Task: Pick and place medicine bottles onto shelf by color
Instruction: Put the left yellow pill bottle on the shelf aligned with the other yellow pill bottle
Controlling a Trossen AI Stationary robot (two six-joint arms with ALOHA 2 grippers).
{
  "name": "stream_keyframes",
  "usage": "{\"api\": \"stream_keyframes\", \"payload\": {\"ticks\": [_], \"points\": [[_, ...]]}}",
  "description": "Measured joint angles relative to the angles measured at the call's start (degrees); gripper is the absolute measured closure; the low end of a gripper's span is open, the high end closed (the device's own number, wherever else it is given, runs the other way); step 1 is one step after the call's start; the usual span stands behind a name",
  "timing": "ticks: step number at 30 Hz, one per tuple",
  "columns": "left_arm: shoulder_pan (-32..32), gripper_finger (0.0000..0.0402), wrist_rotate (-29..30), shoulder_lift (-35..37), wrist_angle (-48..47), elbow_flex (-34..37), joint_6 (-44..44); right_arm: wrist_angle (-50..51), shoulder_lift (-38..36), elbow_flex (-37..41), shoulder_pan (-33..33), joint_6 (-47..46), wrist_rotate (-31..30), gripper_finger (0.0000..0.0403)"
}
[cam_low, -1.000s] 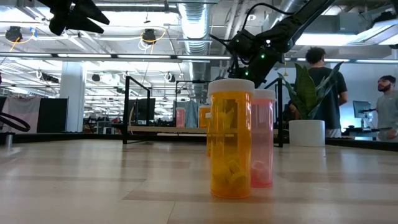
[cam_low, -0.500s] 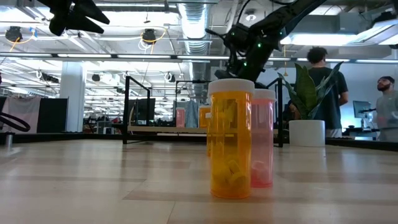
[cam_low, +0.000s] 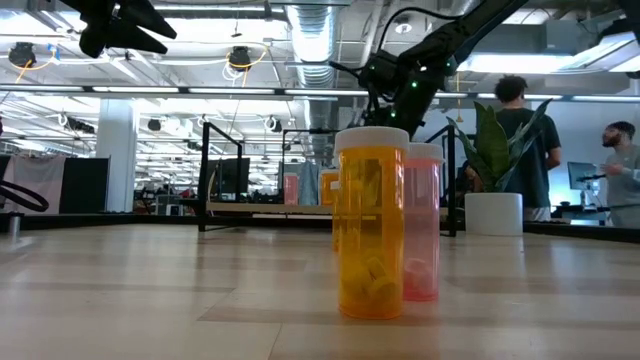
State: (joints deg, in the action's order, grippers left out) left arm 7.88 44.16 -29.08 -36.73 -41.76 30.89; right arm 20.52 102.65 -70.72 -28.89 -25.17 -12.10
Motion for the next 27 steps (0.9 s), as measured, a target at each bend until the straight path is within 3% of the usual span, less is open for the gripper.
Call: {"api": "stream_keyframes", "payload": {"ticks": [11,27], "points": [[0.0,0.0228,0.0,0.0,0.0,0.0,0.3,-1.6,0.7,0.0,0.9,-0.8,0.0,0.0256],[0.0,0.0228,0.0,0.0,0.2,0.0,1.9,4.8,0.5,-3.5,1.0,0.1,1.8,0.0257]]}}
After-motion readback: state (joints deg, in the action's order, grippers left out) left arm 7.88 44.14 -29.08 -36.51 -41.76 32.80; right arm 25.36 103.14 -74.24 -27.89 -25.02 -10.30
